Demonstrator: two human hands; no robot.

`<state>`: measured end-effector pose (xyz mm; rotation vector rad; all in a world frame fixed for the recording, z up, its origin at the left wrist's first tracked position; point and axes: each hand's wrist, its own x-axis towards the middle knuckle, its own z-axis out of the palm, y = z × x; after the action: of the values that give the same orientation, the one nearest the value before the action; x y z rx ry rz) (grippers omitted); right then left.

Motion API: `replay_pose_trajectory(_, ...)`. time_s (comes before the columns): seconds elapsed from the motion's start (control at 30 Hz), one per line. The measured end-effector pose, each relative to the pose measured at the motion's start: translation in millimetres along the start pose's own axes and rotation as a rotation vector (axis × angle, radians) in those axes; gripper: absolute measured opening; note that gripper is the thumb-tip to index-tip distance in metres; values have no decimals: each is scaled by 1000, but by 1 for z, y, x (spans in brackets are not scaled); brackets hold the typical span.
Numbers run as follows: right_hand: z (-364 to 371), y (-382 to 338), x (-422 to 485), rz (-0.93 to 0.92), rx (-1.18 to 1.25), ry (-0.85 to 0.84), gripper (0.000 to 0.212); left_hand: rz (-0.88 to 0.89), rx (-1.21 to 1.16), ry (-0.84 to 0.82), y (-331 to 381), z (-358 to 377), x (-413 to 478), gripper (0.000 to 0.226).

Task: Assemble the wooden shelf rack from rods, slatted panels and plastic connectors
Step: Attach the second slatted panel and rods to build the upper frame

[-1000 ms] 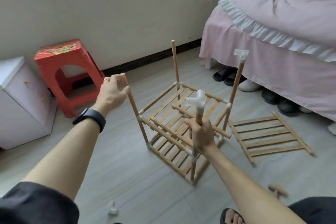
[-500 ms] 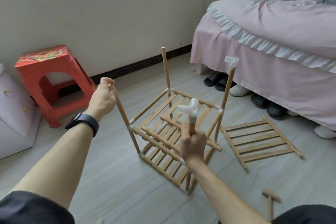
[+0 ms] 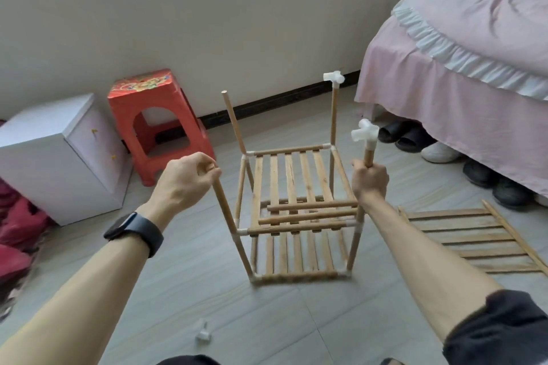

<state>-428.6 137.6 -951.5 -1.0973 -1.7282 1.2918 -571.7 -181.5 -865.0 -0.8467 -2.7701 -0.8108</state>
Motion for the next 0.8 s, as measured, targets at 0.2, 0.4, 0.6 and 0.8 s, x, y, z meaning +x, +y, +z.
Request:
replay_pose_trajectory(0.2, -19, -6, 19, 211, -378, -37, 58, 67, -164, -93, 50, -1, -36, 36)
replay_pose_trajectory(0.4, -20, 5, -31, 50, -223, -96, 44, 189, -237, -171, 140, 48, -36, 28)
replay_pose_trajectory(0.6, -27, 7, -104, -37, 250, -223, 70, 329, -370, -276, 173, 69, -17, 21)
replay_pose_trajectory(0.8, -23, 20, -116, -10, 281, -157, 72, 92, 338, 62, 97, 43, 50, 48)
